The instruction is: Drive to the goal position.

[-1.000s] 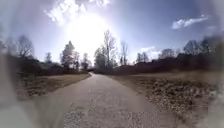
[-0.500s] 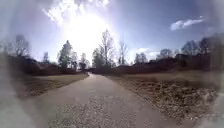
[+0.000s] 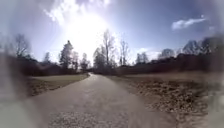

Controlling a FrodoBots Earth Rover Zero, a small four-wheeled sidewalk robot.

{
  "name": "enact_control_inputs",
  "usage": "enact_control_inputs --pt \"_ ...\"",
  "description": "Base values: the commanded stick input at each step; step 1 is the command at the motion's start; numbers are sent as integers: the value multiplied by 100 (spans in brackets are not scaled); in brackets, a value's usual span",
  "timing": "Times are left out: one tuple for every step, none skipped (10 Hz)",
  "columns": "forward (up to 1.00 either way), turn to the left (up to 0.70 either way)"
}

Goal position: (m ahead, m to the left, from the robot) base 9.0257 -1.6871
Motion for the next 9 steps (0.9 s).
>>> enact_control_inputs --pt "100 27" --pt "100 27" --pt "100 27" --pt "100 27" --pt "100 27" --pt "100 27" --pt "100 27" --pt "100 27" --pt "100 27"
